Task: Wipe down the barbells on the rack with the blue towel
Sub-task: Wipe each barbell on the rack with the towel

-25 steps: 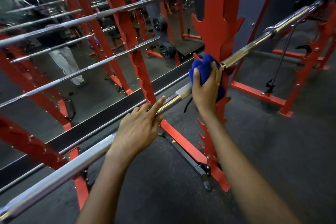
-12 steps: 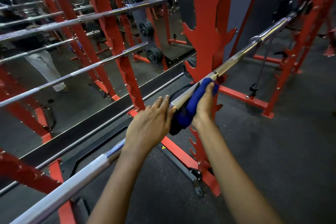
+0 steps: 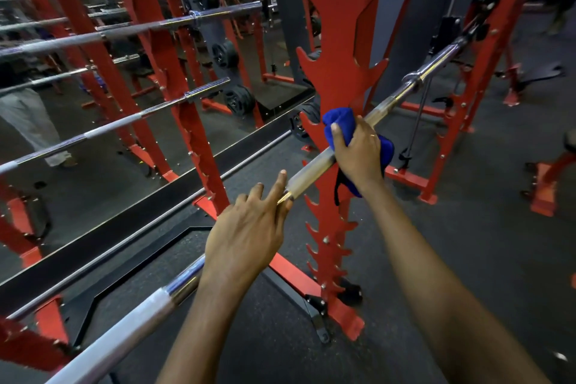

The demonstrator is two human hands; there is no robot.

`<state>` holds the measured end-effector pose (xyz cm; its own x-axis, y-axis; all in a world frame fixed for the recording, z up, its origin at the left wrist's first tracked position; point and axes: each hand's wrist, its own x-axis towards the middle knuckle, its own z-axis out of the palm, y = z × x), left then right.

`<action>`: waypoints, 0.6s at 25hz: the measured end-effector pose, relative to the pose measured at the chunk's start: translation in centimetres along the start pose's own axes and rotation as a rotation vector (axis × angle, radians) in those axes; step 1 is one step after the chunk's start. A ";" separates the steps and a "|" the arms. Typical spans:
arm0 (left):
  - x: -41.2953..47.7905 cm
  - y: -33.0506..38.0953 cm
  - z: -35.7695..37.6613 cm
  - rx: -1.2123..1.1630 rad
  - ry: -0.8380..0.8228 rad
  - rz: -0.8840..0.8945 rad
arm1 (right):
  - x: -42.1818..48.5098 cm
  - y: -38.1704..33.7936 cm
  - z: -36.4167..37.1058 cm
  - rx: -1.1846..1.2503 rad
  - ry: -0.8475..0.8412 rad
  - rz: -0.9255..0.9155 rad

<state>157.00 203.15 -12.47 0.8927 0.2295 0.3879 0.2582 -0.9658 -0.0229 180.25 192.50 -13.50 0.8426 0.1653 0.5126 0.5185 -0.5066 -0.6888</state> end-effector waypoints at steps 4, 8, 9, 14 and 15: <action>-0.2 0.4 0.6 0.090 0.054 0.058 | -2.3 0.3 1.0 0.004 -0.047 -0.190; 0.1 0.3 0.8 0.090 0.040 0.071 | 0.1 1.1 0.2 0.015 0.082 -0.038; 0.1 0.3 0.8 0.087 0.041 0.068 | 0.2 0.8 0.4 0.022 0.102 0.000; 0.8 0.5 1.0 0.011 -0.001 0.024 | -0.7 1.0 0.2 -0.181 0.073 -0.129; 1.1 0.6 1.0 0.021 -0.018 0.013 | 0.1 1.3 -0.1 -0.221 0.075 -0.080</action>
<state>158.48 202.94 -13.00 0.9022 0.2196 0.3711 0.2544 -0.9660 -0.0468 180.94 191.77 -14.25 0.7827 0.1537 0.6031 0.5317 -0.6688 -0.5196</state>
